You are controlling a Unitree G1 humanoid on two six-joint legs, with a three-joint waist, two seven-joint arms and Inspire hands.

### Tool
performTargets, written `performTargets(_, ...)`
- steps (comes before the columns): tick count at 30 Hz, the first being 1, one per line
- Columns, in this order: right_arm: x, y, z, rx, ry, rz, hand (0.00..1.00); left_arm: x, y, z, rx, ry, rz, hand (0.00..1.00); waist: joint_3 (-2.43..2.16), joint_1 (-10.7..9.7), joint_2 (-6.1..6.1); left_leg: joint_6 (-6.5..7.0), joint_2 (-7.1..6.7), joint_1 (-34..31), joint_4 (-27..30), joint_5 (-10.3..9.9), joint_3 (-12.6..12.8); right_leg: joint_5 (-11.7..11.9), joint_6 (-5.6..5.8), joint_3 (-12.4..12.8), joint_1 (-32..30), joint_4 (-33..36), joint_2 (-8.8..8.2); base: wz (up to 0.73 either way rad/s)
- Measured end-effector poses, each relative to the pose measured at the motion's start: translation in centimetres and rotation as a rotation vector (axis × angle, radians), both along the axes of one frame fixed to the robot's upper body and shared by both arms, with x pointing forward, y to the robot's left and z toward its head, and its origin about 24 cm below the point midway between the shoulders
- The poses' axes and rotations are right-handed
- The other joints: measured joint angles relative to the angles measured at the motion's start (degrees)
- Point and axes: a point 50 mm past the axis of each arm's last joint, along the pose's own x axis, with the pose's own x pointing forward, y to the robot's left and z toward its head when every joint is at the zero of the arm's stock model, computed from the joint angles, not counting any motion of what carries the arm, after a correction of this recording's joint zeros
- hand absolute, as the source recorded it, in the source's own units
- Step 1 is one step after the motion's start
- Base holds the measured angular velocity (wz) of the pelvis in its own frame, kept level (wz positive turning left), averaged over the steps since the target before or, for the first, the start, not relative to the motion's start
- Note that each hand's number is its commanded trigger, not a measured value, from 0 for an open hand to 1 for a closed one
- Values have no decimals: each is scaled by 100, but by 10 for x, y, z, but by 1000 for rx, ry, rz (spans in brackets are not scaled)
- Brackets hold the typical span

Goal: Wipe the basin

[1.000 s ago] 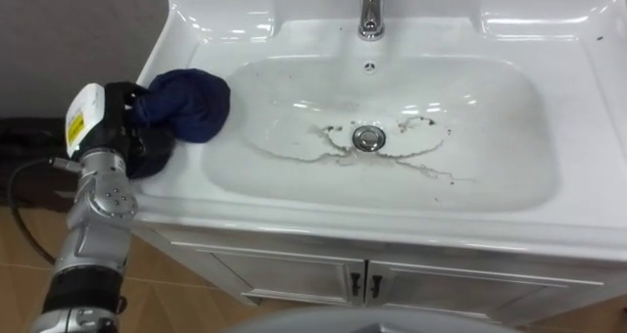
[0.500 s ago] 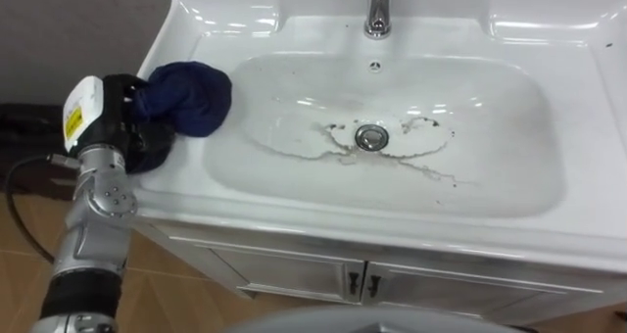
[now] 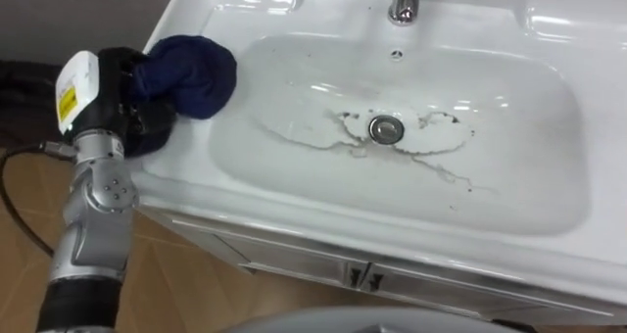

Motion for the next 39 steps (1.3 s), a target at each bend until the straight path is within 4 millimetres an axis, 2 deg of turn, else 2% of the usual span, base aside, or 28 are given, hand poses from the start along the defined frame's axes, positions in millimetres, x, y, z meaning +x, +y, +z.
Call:
performTargets(3, 1, -1, 0, -5, 0, 19, 0, 3, -14, 18, 6, -95, -77, 100, 7, 65, 21, 0, -13, 20, -10, 0, -25, 0, 0, -3, 52, -3, -7, 0)
performTargets(5, 2, -1, 1, -6, -10, 25, 0, 3, -19, 23, 8, -129, -106, 100, 23, 67, 38, 0, -41, 68, -37, 1, -25, 0, 0, -3, 61, -7, -3, -3)
performTargets(13, 5, -1, 1, -6, -32, 50, 0, 4, -33, 20, 7, -129, -176, 100, 33, -50, 45, 1, -40, 74, -41, 1, -82, 0, 1, -2, 48, -7, 4, -2)
performTargets(18, 4, 2, 0, 7, -30, 56, 0, 4, -43, 36, 22, -206, -236, 100, 40, -75, -23, 1, -41, 76, -39, 1, -134, 0, 1, -7, 54, -6, 0, 2)
performTargets(23, 4, 3, -1, 9, -30, 60, 0, 2, -53, 44, 22, -255, -298, 100, 30, -74, -50, 1, -46, 75, -39, 1, -138, 0, 1, -10, 56, -6, -5, 1)
performTargets(28, 4, 3, -1, 3, -34, 66, 0, 2, -60, 41, 16, -246, -327, 100, 25, -87, -50, 1, -47, 56, -35, 1, -138, 0, 1, -28, 60, -5, -4, 0)
performTargets(32, 4, 3, -1, -2, -34, 66, 0, 2, -65, 39, 106, -226, -350, 100, 5, -119, -19, 1, -46, 64, -34, 1, -135, 0, 1, -17, 91, -5, -4, 0)
performTargets(34, 3, 2, -1, -4, -24, 69, 0, 2, -65, 38, 154, -208, -357, 100, 5, -206, -8, 1, -49, 79, -13, 1, -141, 0, 1, -22, 120, -6, -5, 0)
performTargets(35, 3, 1, 0, -6, -21, 75, 0, 3, -65, 35, 189, -189, -363, 100, 16, -219, 18, 1, -49, 99, -3, 1, -142, 0, 1, -23, 147, -5, -8, 0)
performTargets(36, 2, 0, 0, -8, -14, 77, 0, 3, -65, 30, 220, -161, -367, 100, 0, -241, 45, 1, -48, 102, 5, 1, -138, 0, 1, -19, 153, -2, -9, 0)
performTargets(37, 1, -1, 0, -10, -8, 75, 0, 3, -65, 27, 231, -144, -366, 100, 4, -255, 53, 1, -48, 101, 6, 1, -138, 0, 1, -19, 155, -2, -9, 0)
performTargets(39, 1, -3, 1, -17, 7, 68, 0, 4, -67, 10, 244, -47, -369, 100, 20, -316, 83, 1, -46, 81, 15, 1, -133, 0, 1, -17, 139, 12, -3, 0)
